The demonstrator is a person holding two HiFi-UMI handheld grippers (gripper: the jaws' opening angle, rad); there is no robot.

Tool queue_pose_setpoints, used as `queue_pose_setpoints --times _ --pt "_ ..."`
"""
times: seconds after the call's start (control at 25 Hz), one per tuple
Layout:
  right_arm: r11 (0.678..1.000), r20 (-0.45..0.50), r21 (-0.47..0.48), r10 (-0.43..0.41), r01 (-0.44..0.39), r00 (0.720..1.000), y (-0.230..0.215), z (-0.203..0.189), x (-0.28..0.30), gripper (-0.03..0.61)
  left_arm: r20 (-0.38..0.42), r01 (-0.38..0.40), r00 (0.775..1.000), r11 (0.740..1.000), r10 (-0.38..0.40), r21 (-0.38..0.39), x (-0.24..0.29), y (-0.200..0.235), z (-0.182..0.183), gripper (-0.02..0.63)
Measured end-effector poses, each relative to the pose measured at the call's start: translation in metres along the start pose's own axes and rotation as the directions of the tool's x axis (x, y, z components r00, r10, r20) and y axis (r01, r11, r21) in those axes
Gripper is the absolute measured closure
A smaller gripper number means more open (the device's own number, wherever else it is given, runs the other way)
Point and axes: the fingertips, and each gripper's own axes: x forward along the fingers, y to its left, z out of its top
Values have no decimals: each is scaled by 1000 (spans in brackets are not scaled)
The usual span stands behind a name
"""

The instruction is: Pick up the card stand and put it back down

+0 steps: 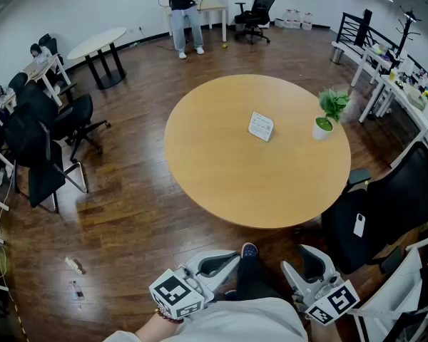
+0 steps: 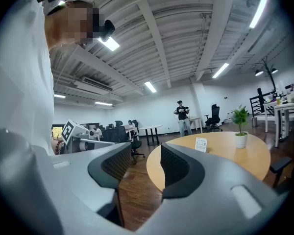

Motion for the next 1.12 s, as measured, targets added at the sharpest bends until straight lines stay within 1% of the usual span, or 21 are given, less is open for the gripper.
queue_pose_setpoints --times 0.08,0.16,0.32,0.44,0.6,0.68,0.8,0.96,1.12 --pt "1000 7 -8 -7 7 1000 -38 9 13 402 6 11 1000 1000 -11 26 33 15 5 614" --pt "1000 11 -2 -20 20 1000 -77 15 28 402 -3 13 1000 999 -13 38 62 31 10 614" --pt "998 7 50 -38 38 999 -156 14 67 402 -12 -1 1000 999 1 39 110 74 20 614" --pt "996 -11 78 -46 47 999 -220 11 91 403 -12 -32 999 998 32 58 150 105 38 614" --pt "995 -39 94 -41 44 998 -298 14 129 414 -9 -104 994 993 104 63 189 146 67 614" --pt "992 -55 118 -40 46 998 -335 12 155 411 -5 -131 991 988 132 77 207 166 74 614" --pt "988 -77 148 -26 37 997 -376 1 199 408 2 -151 988 983 152 103 225 184 79 614" --pt "990 -126 128 -41 58 991 -431 -19 251 407 -26 -175 984 982 177 63 251 213 76 614" --pt "994 -218 85 -50 70 975 -480 -51 294 401 -46 -211 976 977 212 26 273 244 77 614"
